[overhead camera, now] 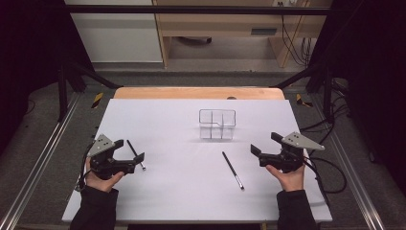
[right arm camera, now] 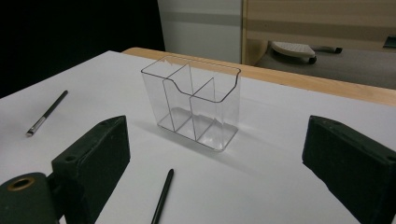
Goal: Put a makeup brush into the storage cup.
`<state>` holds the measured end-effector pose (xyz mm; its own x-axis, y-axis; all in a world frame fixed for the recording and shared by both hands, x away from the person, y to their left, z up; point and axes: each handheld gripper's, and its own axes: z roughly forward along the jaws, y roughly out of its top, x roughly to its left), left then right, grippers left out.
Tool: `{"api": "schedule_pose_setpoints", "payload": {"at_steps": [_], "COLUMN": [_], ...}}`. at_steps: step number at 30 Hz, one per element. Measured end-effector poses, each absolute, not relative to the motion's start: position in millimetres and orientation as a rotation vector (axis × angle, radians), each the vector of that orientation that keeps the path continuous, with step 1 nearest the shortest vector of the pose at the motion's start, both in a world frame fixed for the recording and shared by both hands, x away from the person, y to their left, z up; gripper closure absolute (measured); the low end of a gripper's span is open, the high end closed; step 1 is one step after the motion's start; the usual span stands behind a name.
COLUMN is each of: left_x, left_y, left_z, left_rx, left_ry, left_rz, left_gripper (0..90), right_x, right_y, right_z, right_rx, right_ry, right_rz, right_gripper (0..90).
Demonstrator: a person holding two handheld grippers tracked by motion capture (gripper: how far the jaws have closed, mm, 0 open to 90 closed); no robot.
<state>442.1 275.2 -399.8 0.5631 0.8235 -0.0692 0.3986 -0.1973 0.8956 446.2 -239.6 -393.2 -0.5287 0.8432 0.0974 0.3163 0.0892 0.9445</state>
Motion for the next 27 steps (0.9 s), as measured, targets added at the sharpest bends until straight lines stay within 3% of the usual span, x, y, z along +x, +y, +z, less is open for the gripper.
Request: {"api": "schedule_pose_setpoints", "payload": {"at_steps": [27], "left_x": [442.8], "left_y": [267.8], "left_z": [-410.4], "left_rx": [1.863], "left_ry": [1.009], "left_rz": [0.535], "left_gripper": [4.5], "right_x": [447.1], "right_y": [-225.4], "right_z": [-387.1], "right_rx": [1.187], "right_ry": [1.971], "right_rz": [1.267], "right_gripper": [11.7]}}
